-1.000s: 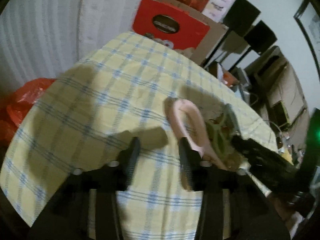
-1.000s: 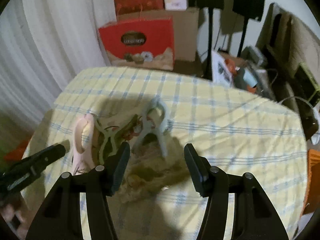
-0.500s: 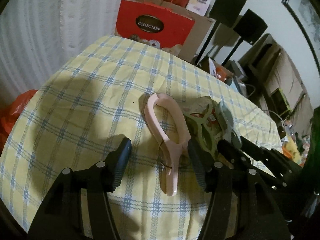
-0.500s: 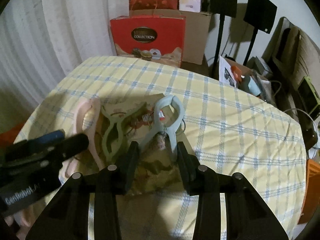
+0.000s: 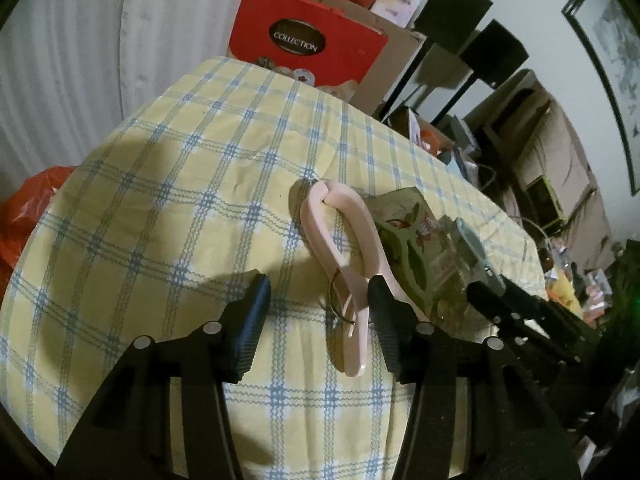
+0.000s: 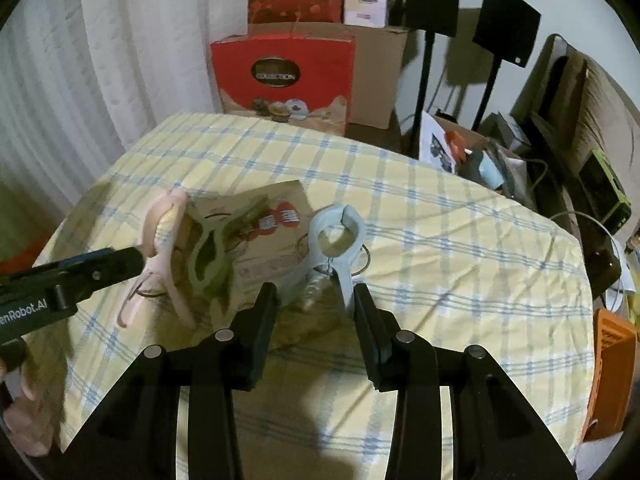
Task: Organize objects
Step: 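Grasp the pink clip with left gripper while right gripper grasps light blue clip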
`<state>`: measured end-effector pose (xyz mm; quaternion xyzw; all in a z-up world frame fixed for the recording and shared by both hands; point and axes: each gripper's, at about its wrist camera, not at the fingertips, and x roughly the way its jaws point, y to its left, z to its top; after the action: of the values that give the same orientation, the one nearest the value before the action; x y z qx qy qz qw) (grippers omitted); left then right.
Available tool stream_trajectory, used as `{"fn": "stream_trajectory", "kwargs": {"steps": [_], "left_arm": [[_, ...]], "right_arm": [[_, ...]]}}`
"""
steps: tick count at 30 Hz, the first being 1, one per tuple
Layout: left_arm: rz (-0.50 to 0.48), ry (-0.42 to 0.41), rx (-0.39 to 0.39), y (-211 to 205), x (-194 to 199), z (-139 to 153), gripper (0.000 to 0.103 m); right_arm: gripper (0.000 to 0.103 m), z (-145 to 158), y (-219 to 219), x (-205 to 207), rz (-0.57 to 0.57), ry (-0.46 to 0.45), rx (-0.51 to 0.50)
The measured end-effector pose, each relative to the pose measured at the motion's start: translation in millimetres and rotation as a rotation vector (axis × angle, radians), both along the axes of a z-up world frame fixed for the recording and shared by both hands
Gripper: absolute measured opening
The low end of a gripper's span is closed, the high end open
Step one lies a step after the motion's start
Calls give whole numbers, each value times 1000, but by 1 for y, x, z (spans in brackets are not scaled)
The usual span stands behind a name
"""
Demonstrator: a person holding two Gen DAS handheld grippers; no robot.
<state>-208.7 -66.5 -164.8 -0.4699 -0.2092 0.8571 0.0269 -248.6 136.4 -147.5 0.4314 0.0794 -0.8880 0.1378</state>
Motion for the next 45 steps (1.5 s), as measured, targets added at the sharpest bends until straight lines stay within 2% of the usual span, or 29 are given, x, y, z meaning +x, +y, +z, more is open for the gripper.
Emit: {"fn": "stream_trajectory", "kwargs": {"steps": [1,3,5,6,8,10,13,16,18,20,21,23,28,32,36,40,43,44,45], "left_arm": [[-1,-4,-9,2,0,1,49],[5,-11,-16,8,-1,3,60],[0,3,-30,18,-1,6,85],[-10,12,-62,26,-1,8,87],[-37,8,-116,38,-1,8,87],[-32,-32,-158,49,-4,3,87],[32,-42,-185,54,-4,-1,89],[23,-38,-208,58,-2,-1,88],[-3,-37,-200,55,1,1,78],[-10,-36,-197,49,4,4,53],[-1,-37,-204,48,6,7,52],[2,-42,-244,49,5,8,52],[-36,-73,-242,42,9,10,52],[-114,-129,-155,29,14,9,53],[-83,-146,-110,15,18,13,54],[-14,-131,-167,12,17,13,71],[1,-131,-201,17,12,6,72],[3,-121,-209,19,10,5,79],[1,-112,-216,22,9,4,82]], "right_arm": [[39,1,2,0,-3,1,-3],[39,3,7,0,-11,4,-9],[39,4,11,2,-17,5,-18],[39,4,12,2,-19,5,-22],[39,4,14,2,-25,3,-34],[39,4,14,3,-26,1,-42],[39,3,15,4,-30,3,-42],[39,1,24,2,-49,-3,-77],[39,1,26,3,-52,-5,-79],[39,1,27,4,-53,-1,-63],[39,1,28,5,-55,0,-62],[39,1,30,5,-60,-4,-70],[39,-1,35,11,-63,-19,-73],[39,-4,37,21,-53,-47,-52],[39,-12,38,29,-28,-91,-36],[39,-11,45,28,-31,-119,-63],[49,-7,45,25,-49,-122,-42],[52,-5,45,25,-51,-111,-42],[52,-4,45,23,-52,-106,-44]]}}
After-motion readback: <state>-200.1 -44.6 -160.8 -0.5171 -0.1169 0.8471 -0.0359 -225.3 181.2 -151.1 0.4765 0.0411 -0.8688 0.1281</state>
